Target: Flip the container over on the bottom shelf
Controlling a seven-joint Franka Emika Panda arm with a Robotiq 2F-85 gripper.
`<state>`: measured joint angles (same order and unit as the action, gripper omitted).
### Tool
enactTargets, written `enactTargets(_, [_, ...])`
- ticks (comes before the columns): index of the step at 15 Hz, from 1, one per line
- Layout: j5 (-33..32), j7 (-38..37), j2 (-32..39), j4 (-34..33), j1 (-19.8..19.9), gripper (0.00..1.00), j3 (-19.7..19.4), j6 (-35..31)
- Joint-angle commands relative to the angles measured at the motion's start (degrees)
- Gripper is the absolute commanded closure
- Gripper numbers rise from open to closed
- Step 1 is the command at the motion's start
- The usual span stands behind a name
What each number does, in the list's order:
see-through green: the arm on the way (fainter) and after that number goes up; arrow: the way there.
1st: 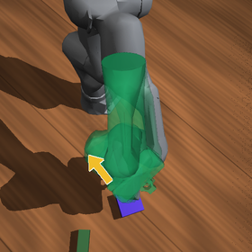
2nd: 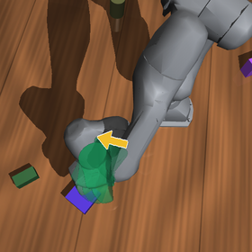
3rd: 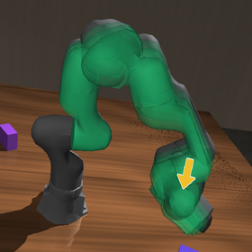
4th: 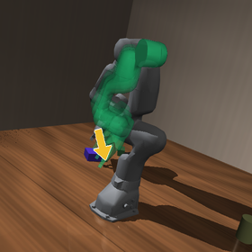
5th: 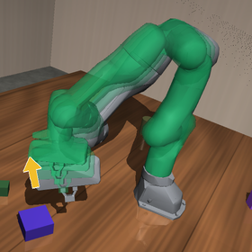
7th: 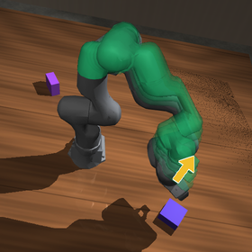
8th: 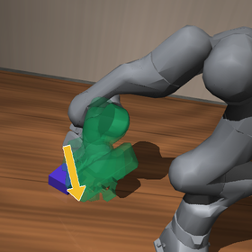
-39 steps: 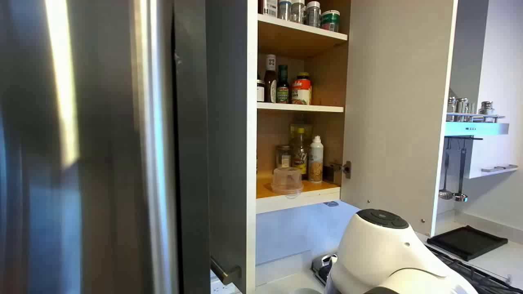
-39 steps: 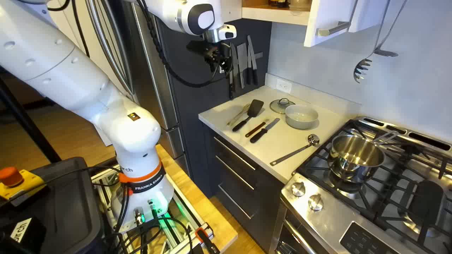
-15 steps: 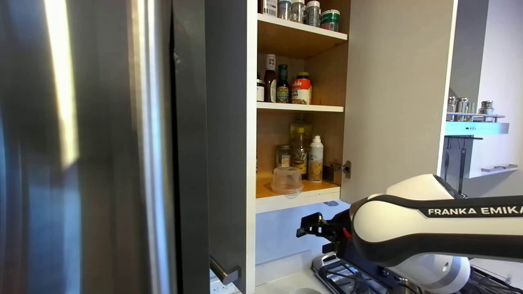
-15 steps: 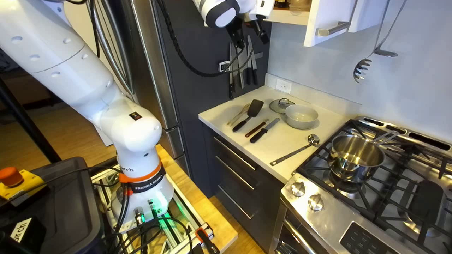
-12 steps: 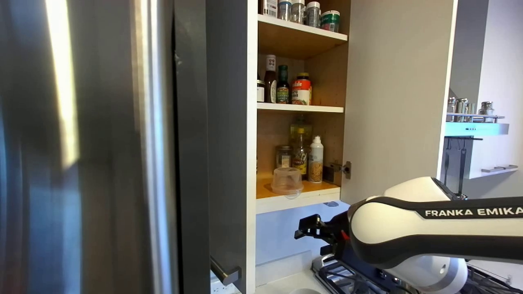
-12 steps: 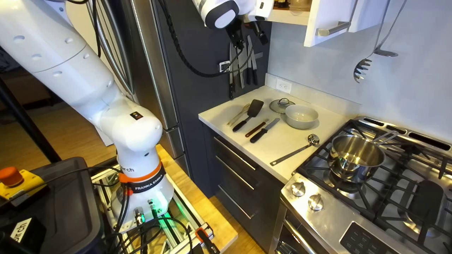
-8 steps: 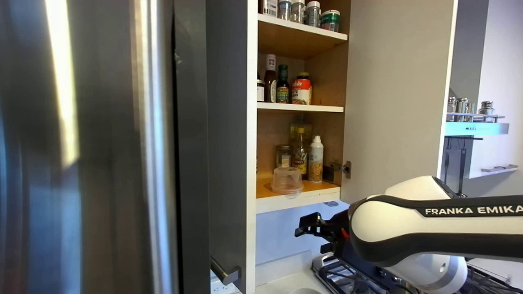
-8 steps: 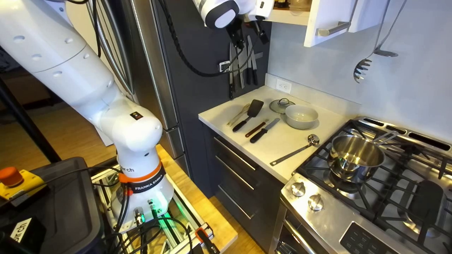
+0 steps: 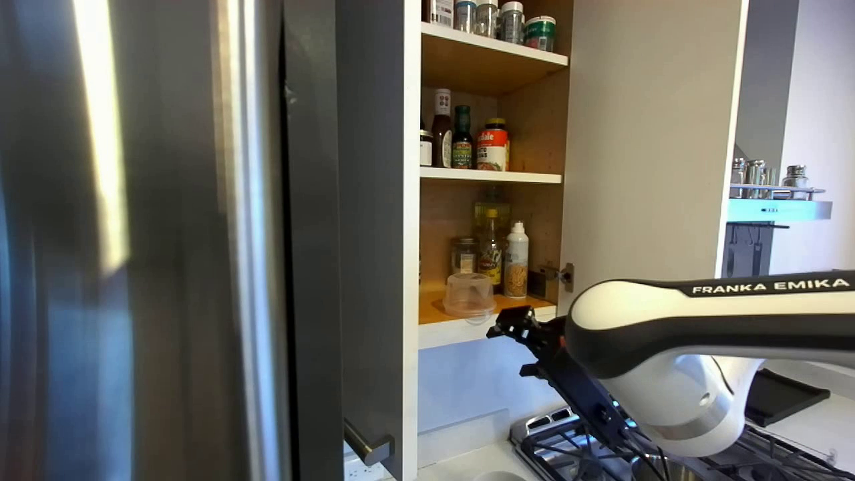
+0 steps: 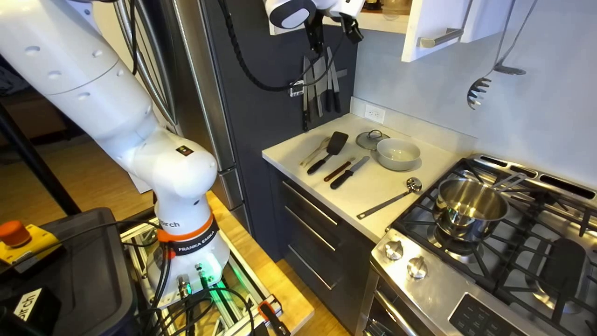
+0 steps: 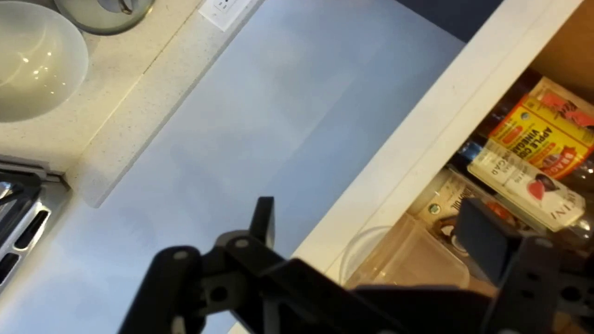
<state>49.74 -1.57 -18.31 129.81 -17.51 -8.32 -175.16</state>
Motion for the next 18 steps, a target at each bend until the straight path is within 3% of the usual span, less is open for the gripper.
enactTargets(1, [10.19,5.27,2.35,-5.79,-7.27,0.0,-5.66,-1.88])
enactTargets(6, [22.71,13.5,4.95,-12.67,-12.76,0.0,-11.22,-1.27])
enactTargets(7, [18.07,10.22,3.14,-9.88,-10.3,0.0,-8.78,-1.15])
enactTargets(14, [18.51,10.9,3.53,-10.55,-10.51,0.0,-8.9,-1.15])
enactTargets(18, [33.27,17.41,5.4,-16.55,-14.75,0.0,-12.35,-1.04])
